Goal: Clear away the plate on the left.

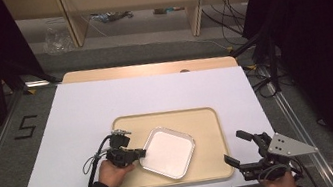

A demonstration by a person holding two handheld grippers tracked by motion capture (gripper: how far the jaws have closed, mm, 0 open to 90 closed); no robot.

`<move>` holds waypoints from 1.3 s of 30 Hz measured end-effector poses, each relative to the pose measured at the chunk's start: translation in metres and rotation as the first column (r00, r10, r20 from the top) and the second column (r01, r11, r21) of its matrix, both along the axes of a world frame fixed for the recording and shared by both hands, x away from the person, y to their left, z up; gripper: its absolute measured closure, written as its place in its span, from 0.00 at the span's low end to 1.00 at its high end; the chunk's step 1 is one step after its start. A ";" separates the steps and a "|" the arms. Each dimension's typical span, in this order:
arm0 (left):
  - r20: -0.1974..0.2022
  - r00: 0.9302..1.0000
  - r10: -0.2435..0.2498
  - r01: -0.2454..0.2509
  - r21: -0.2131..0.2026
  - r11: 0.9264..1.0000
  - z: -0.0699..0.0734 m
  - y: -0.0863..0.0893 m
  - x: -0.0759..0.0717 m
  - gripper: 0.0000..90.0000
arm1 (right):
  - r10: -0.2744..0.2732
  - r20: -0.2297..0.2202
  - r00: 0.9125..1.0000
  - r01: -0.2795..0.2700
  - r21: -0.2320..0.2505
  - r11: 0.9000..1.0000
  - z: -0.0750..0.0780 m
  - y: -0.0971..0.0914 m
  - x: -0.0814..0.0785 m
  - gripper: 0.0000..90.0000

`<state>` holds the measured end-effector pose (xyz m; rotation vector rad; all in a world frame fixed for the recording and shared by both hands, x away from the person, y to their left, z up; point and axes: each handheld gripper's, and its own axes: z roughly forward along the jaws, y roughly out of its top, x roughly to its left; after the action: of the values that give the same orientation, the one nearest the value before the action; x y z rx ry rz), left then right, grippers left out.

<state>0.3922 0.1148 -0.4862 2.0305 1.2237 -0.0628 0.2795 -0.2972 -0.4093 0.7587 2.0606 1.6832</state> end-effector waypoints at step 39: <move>-0.104 0.995 0.000 -0.003 -0.034 0.999 0.004 0.001 -0.056 0.81 | -0.006 -0.012 1.000 0.006 0.001 1.000 -0.001 -0.001 0.001 0.17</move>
<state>0.3362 0.1155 -0.4821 2.0185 1.2797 -0.1891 0.2801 -0.2982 -0.4108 0.7762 2.0637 1.6810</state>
